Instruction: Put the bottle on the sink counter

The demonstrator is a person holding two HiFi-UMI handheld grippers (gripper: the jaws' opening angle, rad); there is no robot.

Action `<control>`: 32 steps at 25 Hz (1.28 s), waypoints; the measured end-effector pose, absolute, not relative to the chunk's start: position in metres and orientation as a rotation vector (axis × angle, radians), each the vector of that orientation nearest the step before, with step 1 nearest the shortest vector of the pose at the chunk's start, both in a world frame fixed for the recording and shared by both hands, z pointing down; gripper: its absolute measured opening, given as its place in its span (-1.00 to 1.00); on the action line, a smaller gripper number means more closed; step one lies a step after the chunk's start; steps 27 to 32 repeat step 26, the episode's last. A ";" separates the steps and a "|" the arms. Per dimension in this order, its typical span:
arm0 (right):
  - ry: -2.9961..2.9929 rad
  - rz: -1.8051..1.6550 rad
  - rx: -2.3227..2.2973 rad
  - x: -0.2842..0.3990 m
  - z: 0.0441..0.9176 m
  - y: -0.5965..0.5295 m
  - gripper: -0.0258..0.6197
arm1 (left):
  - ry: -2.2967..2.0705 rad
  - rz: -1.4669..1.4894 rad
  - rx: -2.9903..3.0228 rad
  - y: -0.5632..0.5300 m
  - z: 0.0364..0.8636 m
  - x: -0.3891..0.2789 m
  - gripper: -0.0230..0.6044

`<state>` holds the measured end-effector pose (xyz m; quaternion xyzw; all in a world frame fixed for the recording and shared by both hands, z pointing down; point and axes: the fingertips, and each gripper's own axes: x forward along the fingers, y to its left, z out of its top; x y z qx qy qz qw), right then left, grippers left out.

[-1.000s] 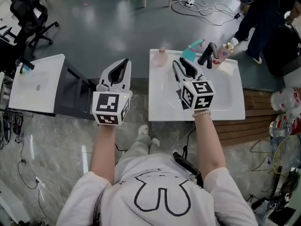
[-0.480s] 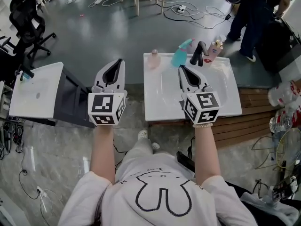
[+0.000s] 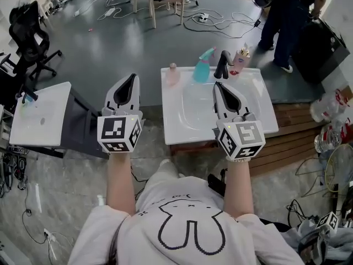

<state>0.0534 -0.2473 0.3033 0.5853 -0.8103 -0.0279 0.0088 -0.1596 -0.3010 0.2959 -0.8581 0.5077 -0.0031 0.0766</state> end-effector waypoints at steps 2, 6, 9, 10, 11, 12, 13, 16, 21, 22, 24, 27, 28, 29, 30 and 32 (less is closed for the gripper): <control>-2.519 -0.109 1.849 0.060 0.299 -0.244 -0.83 | 1.508 -0.006 -2.568 -0.298 0.294 -0.156 -0.90; -2.516 -0.152 1.866 0.067 0.291 -0.239 -0.83 | 1.493 -0.006 -2.557 -0.293 0.290 -0.151 -0.90; -2.522 -0.192 1.858 0.066 0.285 -0.235 -0.83 | 1.490 0.000 -2.551 -0.290 0.286 -0.149 -0.90; -2.521 -0.208 1.853 0.065 0.284 -0.235 -0.83 | 1.488 0.002 -2.549 -0.289 0.285 -0.149 -0.90; -2.518 -0.225 1.847 0.064 0.283 -0.234 -0.83 | 1.487 0.004 -2.547 -0.287 0.284 -0.150 -0.90; -2.515 -0.241 1.842 0.063 0.282 -0.234 -0.83 | 1.486 0.005 -2.545 -0.286 0.283 -0.150 -0.90; -2.511 -0.252 1.839 0.062 0.281 -0.234 -0.83 | 1.486 0.005 -2.543 -0.285 0.283 -0.151 -0.90; -2.510 -0.269 1.841 0.062 0.279 -0.233 -0.83 | 1.487 0.010 -2.537 -0.283 0.280 -0.152 -0.90; -2.505 -0.313 1.838 0.059 0.273 -0.232 -0.83 | 1.489 0.019 -2.525 -0.282 0.273 -0.157 -0.90; -2.503 -0.323 1.835 0.059 0.272 -0.232 -0.83 | 1.488 0.021 -2.524 -0.282 0.272 -0.157 -0.90; -2.501 -0.341 1.830 0.058 0.270 -0.232 -0.83 | 1.486 0.023 -2.523 -0.282 0.270 -0.157 -0.90; -2.504 -0.357 1.825 0.056 0.268 -0.232 -0.83 | 1.482 0.024 -2.523 -0.282 0.269 -0.157 -0.90; -2.504 -0.357 1.825 0.056 0.268 -0.232 -0.83 | 1.482 0.024 -2.523 -0.282 0.269 -0.157 -0.90; -2.504 -0.357 1.825 0.056 0.268 -0.232 -0.83 | 1.482 0.024 -2.523 -0.282 0.269 -0.157 -0.90; -2.504 -0.357 1.825 0.056 0.268 -0.232 -0.83 | 1.482 0.024 -2.523 -0.282 0.269 -0.157 -0.90; -2.504 -0.357 1.825 0.056 0.268 -0.232 -0.83 | 1.482 0.024 -2.523 -0.282 0.269 -0.157 -0.90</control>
